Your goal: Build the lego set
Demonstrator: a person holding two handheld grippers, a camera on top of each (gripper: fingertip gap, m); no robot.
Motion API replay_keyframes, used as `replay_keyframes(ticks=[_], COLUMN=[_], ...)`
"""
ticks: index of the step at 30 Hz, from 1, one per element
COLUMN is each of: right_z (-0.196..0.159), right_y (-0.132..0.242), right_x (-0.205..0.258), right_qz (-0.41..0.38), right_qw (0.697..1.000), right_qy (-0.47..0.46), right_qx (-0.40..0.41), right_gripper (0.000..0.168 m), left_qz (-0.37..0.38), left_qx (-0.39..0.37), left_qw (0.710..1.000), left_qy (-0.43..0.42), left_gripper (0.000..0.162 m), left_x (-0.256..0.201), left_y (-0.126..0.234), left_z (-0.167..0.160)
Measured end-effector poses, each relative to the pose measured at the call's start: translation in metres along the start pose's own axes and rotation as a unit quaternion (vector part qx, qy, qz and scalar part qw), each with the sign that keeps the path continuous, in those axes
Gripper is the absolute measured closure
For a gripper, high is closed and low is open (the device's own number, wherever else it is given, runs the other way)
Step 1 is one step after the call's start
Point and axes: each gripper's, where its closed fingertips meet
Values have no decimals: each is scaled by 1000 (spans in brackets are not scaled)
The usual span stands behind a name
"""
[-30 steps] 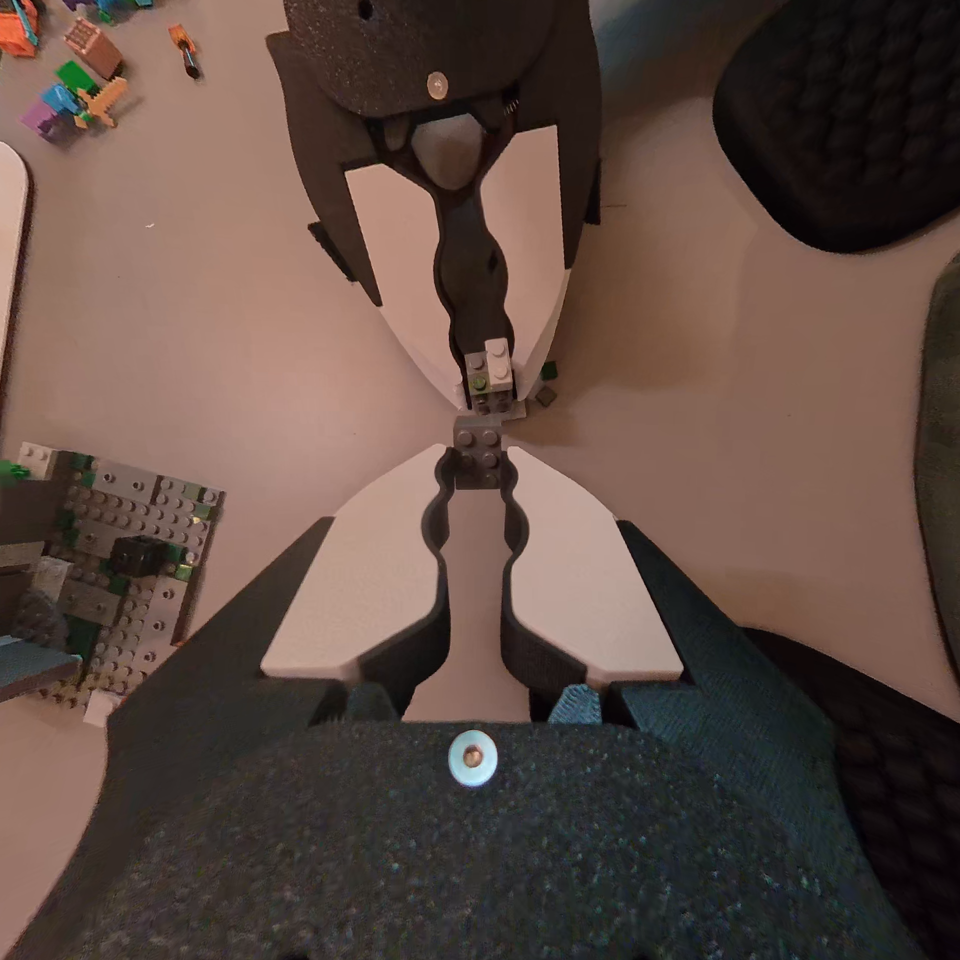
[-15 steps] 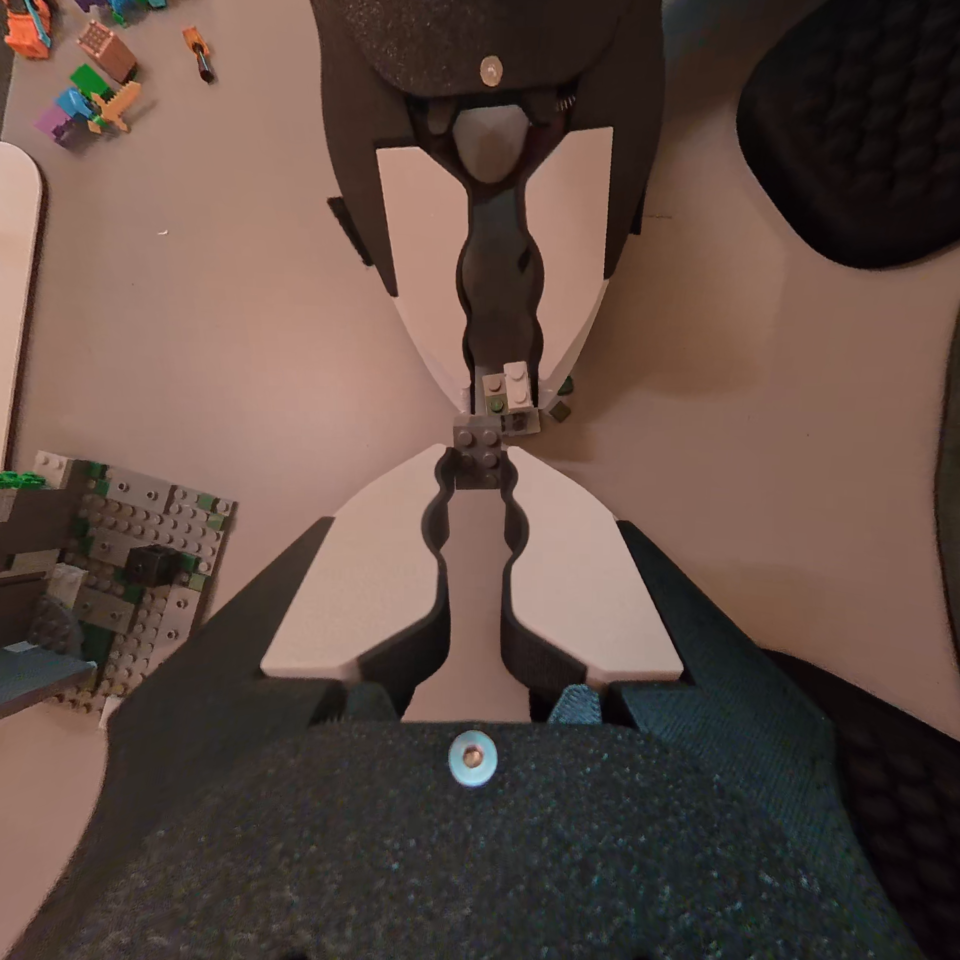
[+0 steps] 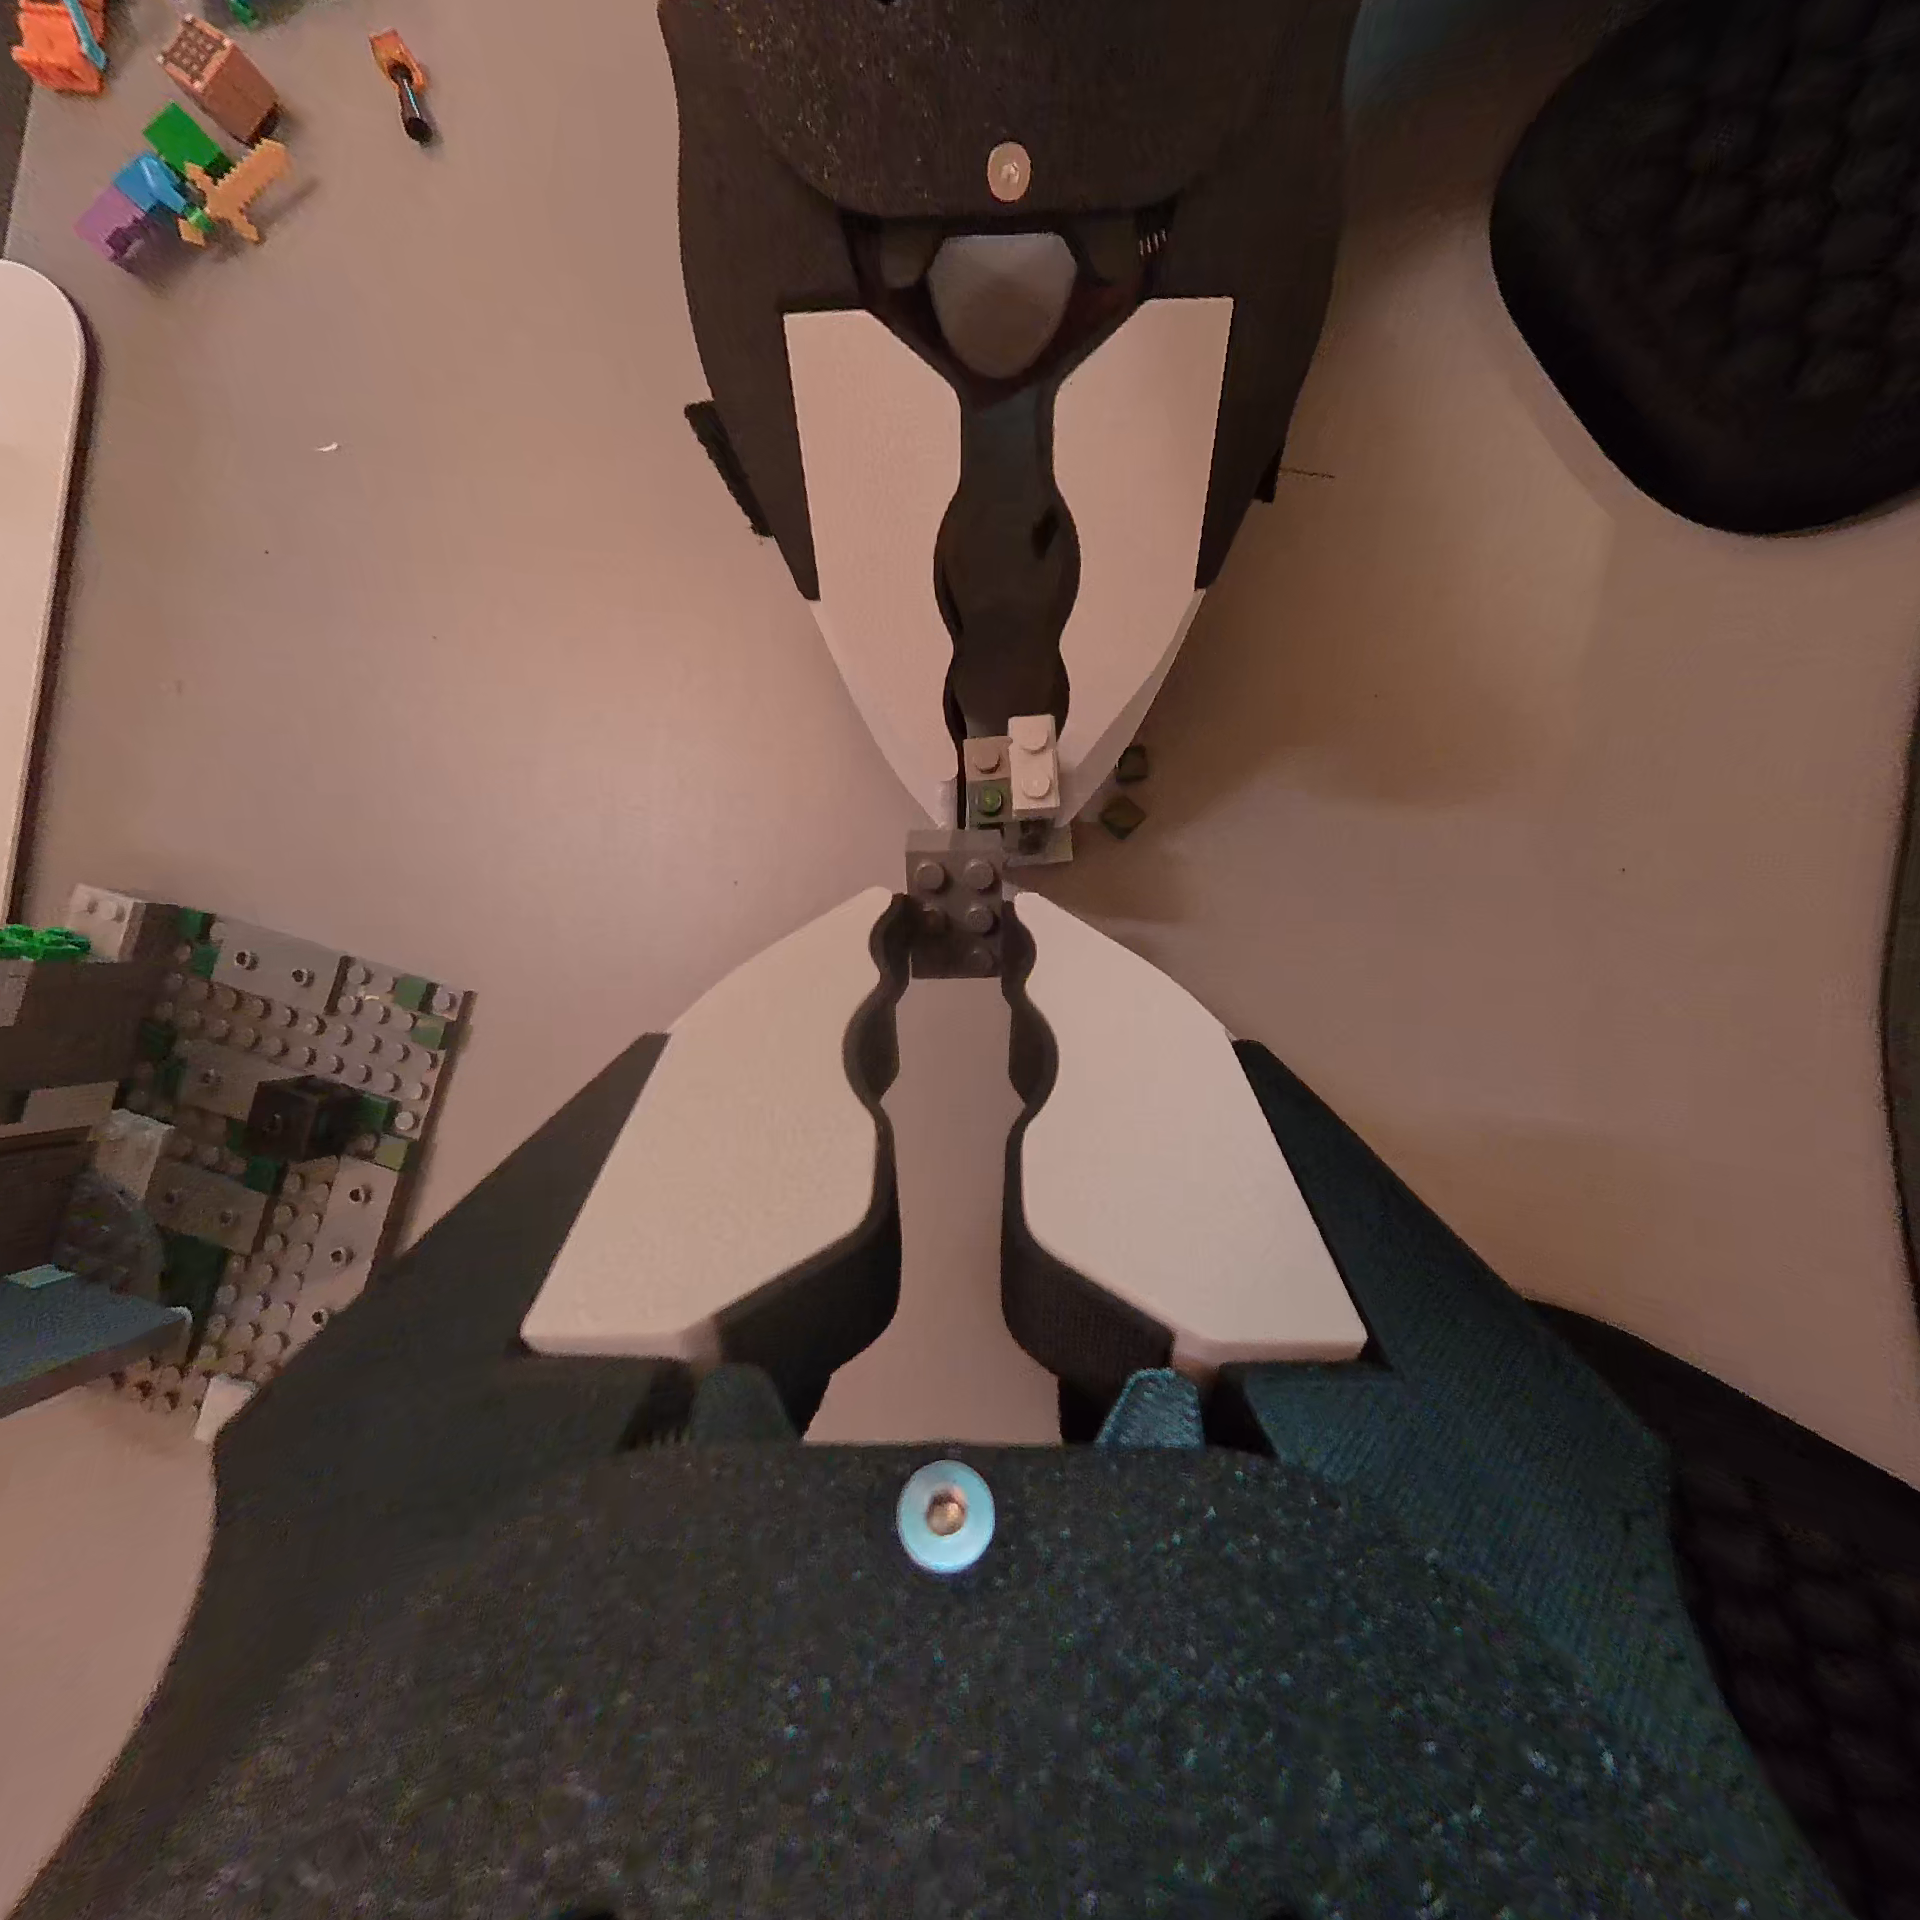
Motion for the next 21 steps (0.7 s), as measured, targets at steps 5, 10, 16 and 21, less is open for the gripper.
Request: replay_keyframes(ticks=[5,10,16,21], right_z=[0,0,0,1], right_y=[1,0,0,0], right_x=[1,1,2,2], right_qz=[0,3,3,1], right_qw=[1000,1000,1000,1000], right_qy=[2,5,8,11], right_qx=[2,4,4,6], right_gripper=[151,151,151,151], left_qz=[-2,-2,-1,-1], left_qx=[-2,-1,0,1], left_qw=[1000,1000,1000,1000], left_qy=[3,4,6,8], left_gripper=[146,146,146,146], left_x=[-1,-1,-1,-2], left_y=[-1,-1,-2,-2], left_z=[-1,-3,-5,-8])
Point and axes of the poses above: each gripper's, where its closed fingertips meet, y back along the fingers, z out of its top, x = y × z across the jaws, and after that the axes turned 13 degrees about z, right-handed
